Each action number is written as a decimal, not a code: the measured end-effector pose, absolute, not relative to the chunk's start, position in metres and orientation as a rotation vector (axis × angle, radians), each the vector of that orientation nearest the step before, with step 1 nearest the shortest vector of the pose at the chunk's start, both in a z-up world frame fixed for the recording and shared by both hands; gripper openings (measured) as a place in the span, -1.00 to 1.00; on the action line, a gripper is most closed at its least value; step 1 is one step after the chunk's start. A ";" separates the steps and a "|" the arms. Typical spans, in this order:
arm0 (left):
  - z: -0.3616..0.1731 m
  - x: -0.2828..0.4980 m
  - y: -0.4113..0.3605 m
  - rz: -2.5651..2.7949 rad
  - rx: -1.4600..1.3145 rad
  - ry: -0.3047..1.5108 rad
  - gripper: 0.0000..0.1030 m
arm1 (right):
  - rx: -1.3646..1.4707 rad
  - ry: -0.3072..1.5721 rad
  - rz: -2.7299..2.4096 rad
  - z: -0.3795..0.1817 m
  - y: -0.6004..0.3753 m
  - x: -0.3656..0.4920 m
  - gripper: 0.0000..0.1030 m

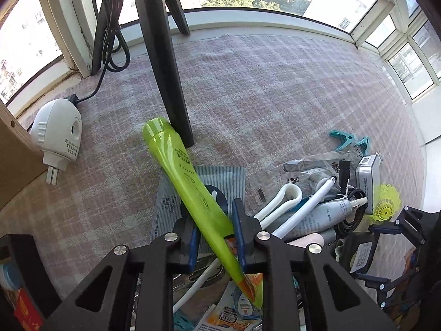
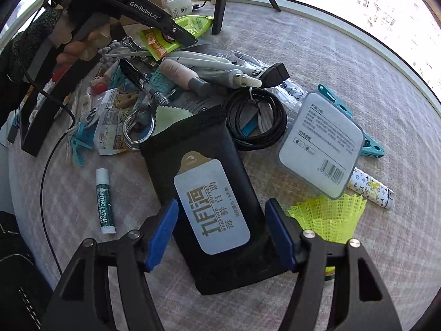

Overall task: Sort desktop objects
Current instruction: 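Grasp lime-green tube with left gripper while right gripper grasps black wipes pouch, then carry green tube and black pouch into the black tray and release both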

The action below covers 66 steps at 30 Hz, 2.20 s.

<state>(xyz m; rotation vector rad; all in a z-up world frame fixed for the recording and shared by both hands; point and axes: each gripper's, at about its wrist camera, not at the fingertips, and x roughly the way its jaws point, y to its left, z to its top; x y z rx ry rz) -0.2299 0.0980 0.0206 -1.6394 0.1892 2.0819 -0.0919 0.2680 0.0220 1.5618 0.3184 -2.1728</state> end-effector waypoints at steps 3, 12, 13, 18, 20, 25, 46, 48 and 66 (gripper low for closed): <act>0.022 -0.229 0.090 2.077 -1.644 0.163 -0.64 | 1.556 0.365 -2.143 0.020 0.262 -0.094 0.34; 0.020 -0.224 0.077 2.086 -1.651 0.115 -0.71 | 1.528 0.668 -2.065 0.003 0.225 -0.093 0.51; 0.020 -0.223 0.075 2.087 -1.650 0.107 -0.71 | 1.534 0.645 -2.070 0.004 0.226 -0.095 0.50; 0.026 -0.212 0.060 2.077 -1.625 0.042 -0.86 | 1.546 0.483 -2.124 0.013 0.244 -0.097 0.38; 0.032 -0.205 0.054 2.060 -1.597 0.006 -0.88 | 1.535 0.396 -2.156 0.019 0.253 -0.096 0.37; 0.038 -0.192 0.050 2.080 -1.561 0.033 -0.89 | 1.500 0.186 -2.270 0.034 0.274 -0.088 0.32; 0.147 -0.122 -0.030 2.282 -1.348 0.011 -0.89 | 1.349 -0.189 -2.558 0.129 0.279 -0.040 0.32; 0.160 -0.105 -0.058 2.336 -1.325 -0.004 -0.89 | 1.307 -0.178 -2.550 0.143 0.262 -0.041 0.32; 0.153 0.018 -0.319 2.805 -1.405 -0.387 -0.88 | 1.193 0.143 -2.080 0.158 -0.049 -0.053 0.32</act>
